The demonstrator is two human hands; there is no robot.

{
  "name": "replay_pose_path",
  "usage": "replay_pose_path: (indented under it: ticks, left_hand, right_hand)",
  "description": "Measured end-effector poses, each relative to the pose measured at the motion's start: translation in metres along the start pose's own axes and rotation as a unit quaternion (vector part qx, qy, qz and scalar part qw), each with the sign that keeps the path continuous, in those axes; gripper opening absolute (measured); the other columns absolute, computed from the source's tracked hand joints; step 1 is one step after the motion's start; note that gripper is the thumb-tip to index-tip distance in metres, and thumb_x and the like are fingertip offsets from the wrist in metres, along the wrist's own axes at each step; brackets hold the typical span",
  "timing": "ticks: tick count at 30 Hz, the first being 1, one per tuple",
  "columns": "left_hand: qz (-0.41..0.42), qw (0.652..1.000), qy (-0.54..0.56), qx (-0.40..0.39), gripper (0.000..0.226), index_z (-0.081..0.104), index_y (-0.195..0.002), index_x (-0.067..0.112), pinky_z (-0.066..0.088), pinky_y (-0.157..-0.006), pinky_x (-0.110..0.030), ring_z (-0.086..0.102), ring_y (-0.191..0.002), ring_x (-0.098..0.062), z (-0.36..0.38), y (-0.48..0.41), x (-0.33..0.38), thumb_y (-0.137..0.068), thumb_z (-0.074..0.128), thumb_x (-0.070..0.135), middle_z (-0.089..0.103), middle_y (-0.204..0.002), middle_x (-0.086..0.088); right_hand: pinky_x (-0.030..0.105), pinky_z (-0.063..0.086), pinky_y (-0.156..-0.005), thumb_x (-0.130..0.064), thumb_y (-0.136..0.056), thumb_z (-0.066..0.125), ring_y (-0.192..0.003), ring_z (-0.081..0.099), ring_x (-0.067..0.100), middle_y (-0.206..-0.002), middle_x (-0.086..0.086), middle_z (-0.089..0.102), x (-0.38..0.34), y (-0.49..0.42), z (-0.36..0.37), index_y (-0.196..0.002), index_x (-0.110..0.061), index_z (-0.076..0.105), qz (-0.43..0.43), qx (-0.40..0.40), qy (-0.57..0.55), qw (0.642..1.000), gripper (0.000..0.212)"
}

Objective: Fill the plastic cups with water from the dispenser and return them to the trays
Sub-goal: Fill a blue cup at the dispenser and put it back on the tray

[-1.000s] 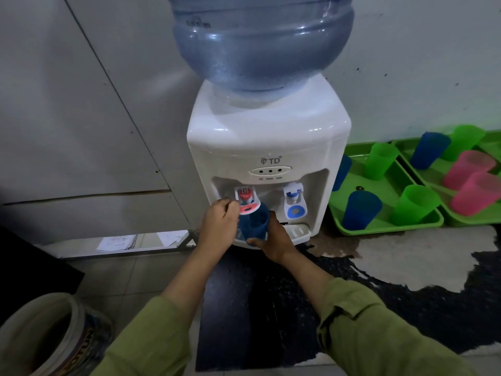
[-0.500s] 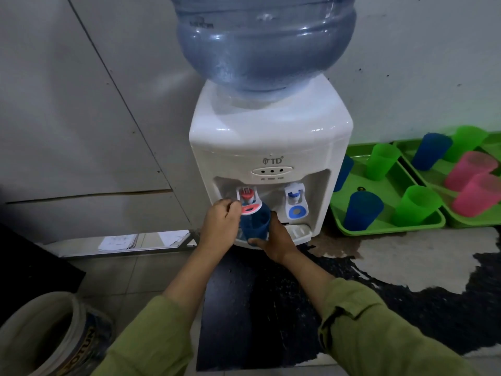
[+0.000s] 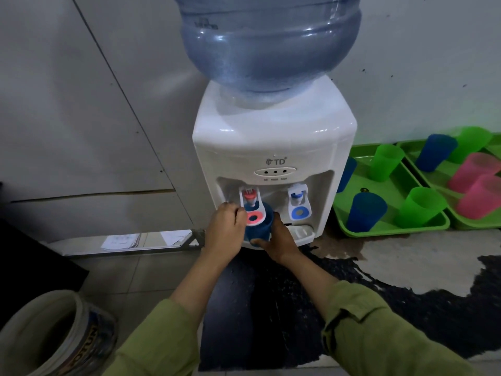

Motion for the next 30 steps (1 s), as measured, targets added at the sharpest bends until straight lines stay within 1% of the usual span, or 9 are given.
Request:
replay_pose_path:
  ticks: [5, 10, 14, 17, 21, 24, 28, 29, 30]
  left_hand:
    - [0.01, 0.998, -0.061, 0.003, 0.019, 0.047, -0.077, 0.013, 0.031, -0.068, -0.03, 0.048, -0.084, -0.022, 0.01, -0.002, -0.009, -0.095, 0.041, 0.016, 0.047, -0.086, -0.004]
    - [-0.003, 0.996, -0.088, 0.008, 0.02, 0.055, -0.085, 0.006, 0.038, -0.074, -0.032, 0.051, -0.091, -0.025, 0.017, -0.009, -0.014, -0.095, 0.043, 0.018, 0.055, -0.1, -0.012]
    - [-0.006, 0.994, -0.109, 0.024, 0.021, 0.057, -0.09, 0.005, 0.041, -0.074, -0.035, 0.052, -0.094, -0.028, 0.019, -0.011, -0.015, -0.095, 0.043, 0.021, 0.055, -0.103, -0.012]
    - [-0.001, 0.993, -0.11, 0.04, 0.02, 0.057, -0.087, 0.006, 0.04, -0.07, -0.034, 0.052, -0.092, -0.028, 0.021, -0.01, -0.017, -0.094, 0.045, 0.021, 0.055, -0.1, -0.012]
    - [-0.011, 0.995, -0.081, 0.052, 0.016, 0.059, -0.083, 0.011, 0.037, -0.065, -0.03, 0.054, -0.084, -0.025, 0.02, -0.009, -0.02, -0.091, 0.051, 0.023, 0.054, -0.091, -0.006]
    - [-0.022, 0.998, -0.031, 0.057, 0.01, 0.06, -0.089, 0.015, 0.043, -0.068, -0.029, 0.056, -0.083, -0.019, 0.021, -0.004, -0.026, -0.088, 0.056, 0.023, 0.056, -0.095, -0.002]
    - [-0.043, 0.994, 0.037, 0.089, 0.012, 0.058, -0.097, 0.017, 0.04, -0.07, -0.026, 0.053, -0.081, -0.011, 0.021, 0.011, -0.033, -0.089, 0.054, 0.024, 0.055, -0.097, 0.003]
    - [-0.044, 0.994, 0.044, 0.091, 0.011, 0.057, -0.097, 0.016, 0.038, -0.069, -0.023, 0.052, -0.079, -0.009, 0.022, 0.016, -0.034, -0.089, 0.054, 0.024, 0.054, -0.095, 0.004]
    - [-0.043, 0.994, 0.047, 0.091, 0.011, 0.057, -0.097, 0.016, 0.037, -0.067, -0.021, 0.051, -0.076, -0.006, 0.023, 0.02, -0.036, -0.089, 0.054, 0.023, 0.053, -0.094, 0.005]
  right_hand:
    - [0.027, 0.041, -0.098, -0.013, -0.067, 0.08, -0.121, 0.049, 0.019, -0.132, 0.005, 0.05, 0.002, 0.0, 0.001, -0.128, -0.012, 0.036, 0.001, 0.002, -0.013, 1.0, 0.075]
    - [0.025, 0.04, -0.099, -0.016, -0.069, 0.08, -0.123, 0.048, 0.019, -0.135, 0.005, 0.048, 0.002, -0.001, 0.001, -0.13, -0.012, 0.035, 0.001, -0.002, -0.005, 1.0, 0.076]
    - [0.031, 0.041, -0.103, -0.014, -0.069, 0.079, -0.125, 0.046, 0.021, -0.137, 0.006, 0.047, -0.001, 0.001, 0.001, -0.132, -0.012, 0.032, 0.007, 0.007, -0.008, 1.0, 0.079]
    - [0.032, 0.042, -0.103, -0.011, -0.067, 0.079, -0.125, 0.047, 0.022, -0.137, 0.006, 0.047, -0.004, 0.002, 0.003, -0.135, -0.013, 0.03, 0.011, 0.022, -0.034, 0.999, 0.083]
    - [0.029, 0.044, -0.097, -0.02, -0.065, 0.082, -0.118, 0.053, 0.022, -0.132, 0.006, 0.052, -0.007, 0.004, 0.003, -0.132, -0.015, 0.032, 0.045, 0.043, -0.045, 0.997, 0.084]
    - [0.022, 0.04, -0.087, -0.025, -0.067, 0.079, -0.113, 0.055, 0.023, -0.127, 0.005, 0.055, -0.01, 0.007, 0.003, -0.126, -0.015, 0.036, 0.061, 0.05, -0.001, 0.997, 0.074]
    - [0.004, 0.04, -0.066, -0.018, -0.067, 0.078, -0.093, 0.055, 0.011, -0.112, -0.001, 0.056, -0.01, 0.019, -0.002, -0.106, -0.021, 0.037, 0.073, 0.046, -0.025, 0.996, 0.057]
    - [0.004, 0.041, -0.065, -0.017, -0.065, 0.079, -0.092, 0.055, 0.009, -0.11, -0.002, 0.055, -0.009, 0.023, -0.003, -0.106, -0.02, 0.038, 0.071, 0.049, -0.034, 0.996, 0.058]
    - [0.009, 0.044, -0.07, -0.017, -0.063, 0.08, -0.095, 0.055, 0.011, -0.111, -0.001, 0.055, -0.008, 0.028, -0.005, -0.11, -0.018, 0.039, 0.068, 0.051, -0.035, 0.996, 0.062]
Point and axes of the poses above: each hand's wrist, its own y-axis away from the middle knuckle, its own z-axis out of the palm, x = y × z, the point moved 2 cm from there along -y, towards the middle knuckle
